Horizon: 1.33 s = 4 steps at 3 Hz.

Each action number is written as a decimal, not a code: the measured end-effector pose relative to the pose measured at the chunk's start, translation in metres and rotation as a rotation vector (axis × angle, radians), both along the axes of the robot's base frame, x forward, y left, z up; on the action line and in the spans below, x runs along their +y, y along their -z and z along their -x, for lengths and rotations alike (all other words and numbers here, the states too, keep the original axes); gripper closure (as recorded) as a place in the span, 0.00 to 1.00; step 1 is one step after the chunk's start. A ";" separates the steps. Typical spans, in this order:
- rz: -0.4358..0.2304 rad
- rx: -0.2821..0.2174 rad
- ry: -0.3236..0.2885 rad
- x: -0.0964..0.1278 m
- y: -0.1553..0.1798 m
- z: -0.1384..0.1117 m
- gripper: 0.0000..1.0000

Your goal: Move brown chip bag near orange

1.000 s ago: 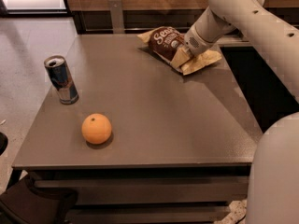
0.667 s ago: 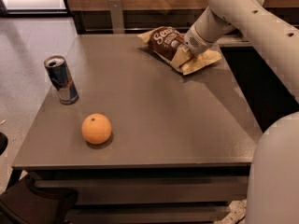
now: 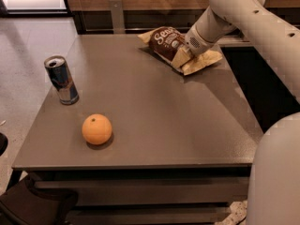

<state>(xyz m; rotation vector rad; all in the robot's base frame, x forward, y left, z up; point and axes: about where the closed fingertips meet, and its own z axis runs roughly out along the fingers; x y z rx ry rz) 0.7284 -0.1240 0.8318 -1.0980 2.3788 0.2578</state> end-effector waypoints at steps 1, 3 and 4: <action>0.000 0.000 0.000 0.000 0.000 0.000 1.00; 0.037 -0.193 0.081 -0.041 -0.102 0.042 1.00; 0.054 -0.253 0.103 -0.053 -0.135 0.056 1.00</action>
Offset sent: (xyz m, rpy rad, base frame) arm -0.0592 -0.0676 0.1437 -0.0284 -0.2698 -0.1234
